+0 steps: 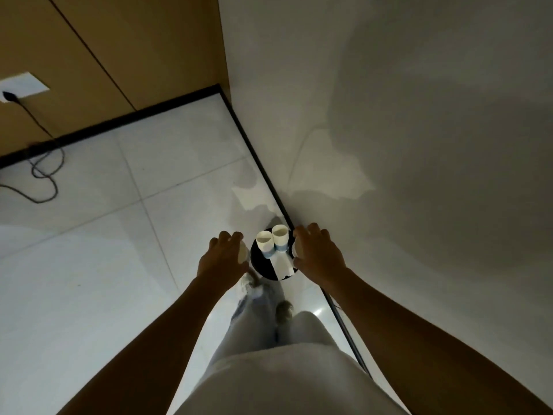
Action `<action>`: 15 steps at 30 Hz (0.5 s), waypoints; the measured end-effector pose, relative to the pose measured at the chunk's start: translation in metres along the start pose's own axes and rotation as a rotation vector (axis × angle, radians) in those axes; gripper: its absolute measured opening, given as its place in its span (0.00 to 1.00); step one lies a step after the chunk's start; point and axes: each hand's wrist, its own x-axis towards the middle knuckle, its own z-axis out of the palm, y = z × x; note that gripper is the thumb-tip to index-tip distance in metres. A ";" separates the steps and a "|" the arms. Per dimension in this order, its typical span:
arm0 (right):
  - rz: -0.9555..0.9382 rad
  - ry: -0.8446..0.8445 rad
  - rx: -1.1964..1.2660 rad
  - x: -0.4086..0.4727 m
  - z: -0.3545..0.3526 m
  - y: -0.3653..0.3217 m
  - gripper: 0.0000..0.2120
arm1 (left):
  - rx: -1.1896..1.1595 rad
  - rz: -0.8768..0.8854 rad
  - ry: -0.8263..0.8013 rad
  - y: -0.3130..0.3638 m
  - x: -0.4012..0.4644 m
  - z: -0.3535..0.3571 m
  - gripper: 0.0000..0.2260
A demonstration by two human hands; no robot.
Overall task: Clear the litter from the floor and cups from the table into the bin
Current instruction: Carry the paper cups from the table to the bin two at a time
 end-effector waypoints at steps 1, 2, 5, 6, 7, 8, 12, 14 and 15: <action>0.007 0.002 0.002 0.011 0.001 0.002 0.25 | -0.004 -0.005 0.009 -0.002 0.012 0.001 0.27; 0.015 -0.001 0.002 0.025 0.004 0.006 0.26 | -0.013 -0.014 0.014 -0.004 0.027 0.004 0.28; 0.021 -0.032 0.006 0.061 0.019 0.016 0.27 | -0.039 -0.056 0.019 -0.012 0.064 0.020 0.28; 0.026 -0.032 0.017 0.073 0.026 0.020 0.27 | -0.051 -0.073 0.021 -0.015 0.076 0.027 0.28; 0.030 -0.027 0.032 0.089 0.037 0.025 0.26 | -0.065 -0.085 0.022 -0.019 0.091 0.039 0.28; 0.036 -0.022 0.047 0.102 0.047 0.030 0.26 | -0.077 -0.095 0.026 -0.023 0.104 0.049 0.28; 0.057 -0.035 0.097 0.160 0.099 0.048 0.26 | -0.134 -0.124 0.037 -0.038 0.158 0.100 0.27; 0.048 -0.056 0.111 0.188 0.126 0.056 0.26 | -0.160 -0.134 0.031 -0.043 0.183 0.126 0.27; 0.044 -0.066 0.114 0.204 0.143 0.061 0.26 | -0.175 -0.138 0.030 -0.046 0.198 0.143 0.27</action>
